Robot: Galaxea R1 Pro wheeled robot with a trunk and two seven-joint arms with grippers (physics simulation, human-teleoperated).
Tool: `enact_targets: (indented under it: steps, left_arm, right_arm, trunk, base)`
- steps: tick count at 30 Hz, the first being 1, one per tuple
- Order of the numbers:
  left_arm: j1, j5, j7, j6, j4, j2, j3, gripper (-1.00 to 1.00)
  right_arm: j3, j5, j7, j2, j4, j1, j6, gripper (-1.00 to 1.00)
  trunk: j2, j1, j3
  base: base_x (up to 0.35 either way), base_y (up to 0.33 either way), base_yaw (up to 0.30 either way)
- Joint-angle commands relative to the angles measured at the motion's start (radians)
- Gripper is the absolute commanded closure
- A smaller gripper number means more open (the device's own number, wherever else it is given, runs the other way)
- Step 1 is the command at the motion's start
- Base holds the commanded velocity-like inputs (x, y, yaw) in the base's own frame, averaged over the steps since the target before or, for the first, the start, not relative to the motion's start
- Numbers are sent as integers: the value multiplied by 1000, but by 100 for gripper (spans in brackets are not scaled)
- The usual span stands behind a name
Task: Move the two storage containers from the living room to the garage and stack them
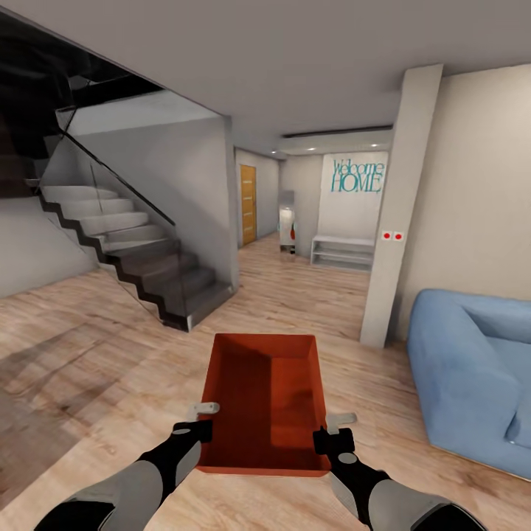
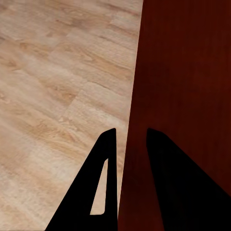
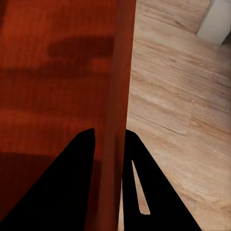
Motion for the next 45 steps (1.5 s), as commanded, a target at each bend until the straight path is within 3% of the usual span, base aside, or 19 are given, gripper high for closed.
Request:
enact_targets:
  steps: [1, 45]
  left_arm:
    - [0, -10, 13, 3, -3, 1, -3, 100]
    - [0, -9, 13, 4, -3, 1, -4, 100]
  right_arm:
    - [-80, -2, 0, 1, -1, -2, -2, 100]
    - [-80, -2, -1, -1, -1, -2, 0, 100]
  trunk:
    - [-2, 1, -2]
    - [-2, 1, -2]
  base:
    - [322, 0, -1]
    - [322, 0, 0]
